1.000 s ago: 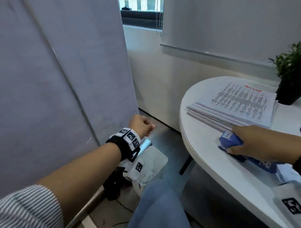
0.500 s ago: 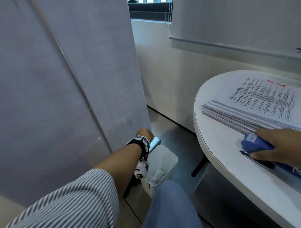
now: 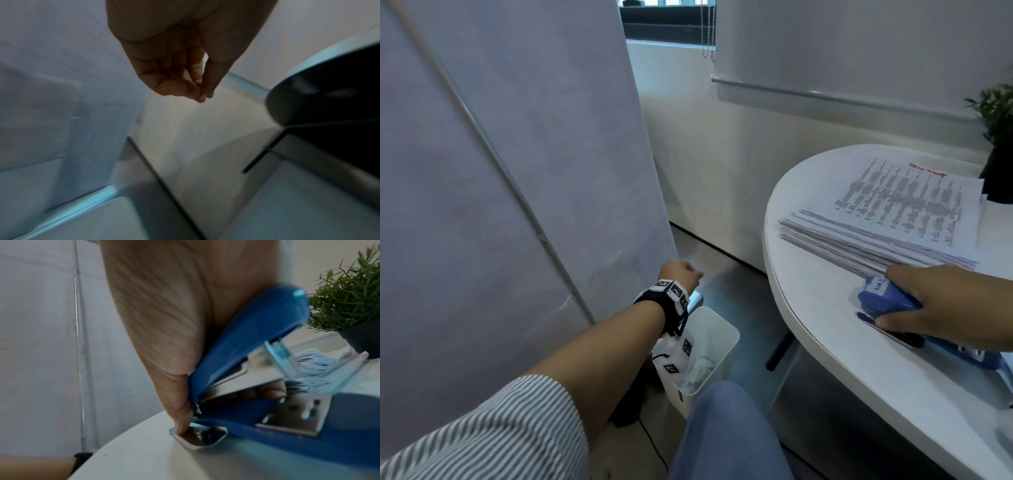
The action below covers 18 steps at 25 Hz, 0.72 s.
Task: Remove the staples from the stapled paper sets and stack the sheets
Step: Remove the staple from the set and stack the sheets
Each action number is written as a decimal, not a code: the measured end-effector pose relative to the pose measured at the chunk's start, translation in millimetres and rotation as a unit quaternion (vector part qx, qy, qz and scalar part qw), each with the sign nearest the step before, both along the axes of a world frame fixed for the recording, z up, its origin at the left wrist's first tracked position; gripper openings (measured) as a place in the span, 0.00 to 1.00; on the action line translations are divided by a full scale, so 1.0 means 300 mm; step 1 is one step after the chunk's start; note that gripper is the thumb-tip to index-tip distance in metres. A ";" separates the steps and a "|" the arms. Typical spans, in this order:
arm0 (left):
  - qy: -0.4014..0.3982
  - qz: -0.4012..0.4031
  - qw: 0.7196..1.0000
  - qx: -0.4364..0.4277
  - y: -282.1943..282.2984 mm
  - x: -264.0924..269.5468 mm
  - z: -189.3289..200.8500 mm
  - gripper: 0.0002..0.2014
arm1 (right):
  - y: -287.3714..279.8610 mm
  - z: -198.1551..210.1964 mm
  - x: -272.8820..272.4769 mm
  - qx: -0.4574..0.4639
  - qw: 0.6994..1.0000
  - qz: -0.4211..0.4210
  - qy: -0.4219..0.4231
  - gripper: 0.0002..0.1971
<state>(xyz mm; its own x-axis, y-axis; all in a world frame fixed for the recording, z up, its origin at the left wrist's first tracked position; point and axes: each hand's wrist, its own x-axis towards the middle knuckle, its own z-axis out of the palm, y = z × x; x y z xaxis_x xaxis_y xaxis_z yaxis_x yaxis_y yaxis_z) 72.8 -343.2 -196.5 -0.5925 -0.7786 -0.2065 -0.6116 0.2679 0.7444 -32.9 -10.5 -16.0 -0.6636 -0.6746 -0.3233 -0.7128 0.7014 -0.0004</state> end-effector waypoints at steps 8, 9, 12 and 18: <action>0.363 -0.063 0.921 0.126 0.473 -0.072 0.645 0.13 | 0.057 0.125 0.010 -0.020 0.996 -0.036 -0.079 0.19; 0.376 -0.110 0.908 0.148 0.550 -0.072 0.692 0.13 | 0.090 0.149 -0.017 -0.028 0.995 -0.055 -0.074 0.19; 0.317 -0.293 0.891 0.140 0.777 -0.044 0.726 0.12 | 0.190 0.220 -0.120 -0.054 0.995 -0.080 -0.027 0.14; 0.057 -0.634 0.732 -0.242 1.113 0.017 0.548 0.25 | 0.400 0.189 -0.384 -0.039 0.988 -0.112 0.100 0.09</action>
<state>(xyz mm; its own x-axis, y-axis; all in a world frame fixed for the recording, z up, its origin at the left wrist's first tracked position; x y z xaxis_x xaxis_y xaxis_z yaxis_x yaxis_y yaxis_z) 77.8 -9.2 -32.0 -0.8945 0.4466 0.0196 0.4160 0.8155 0.4023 -148.1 109.4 40.8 -0.8448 -0.5207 -0.1235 -0.5304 0.8453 0.0640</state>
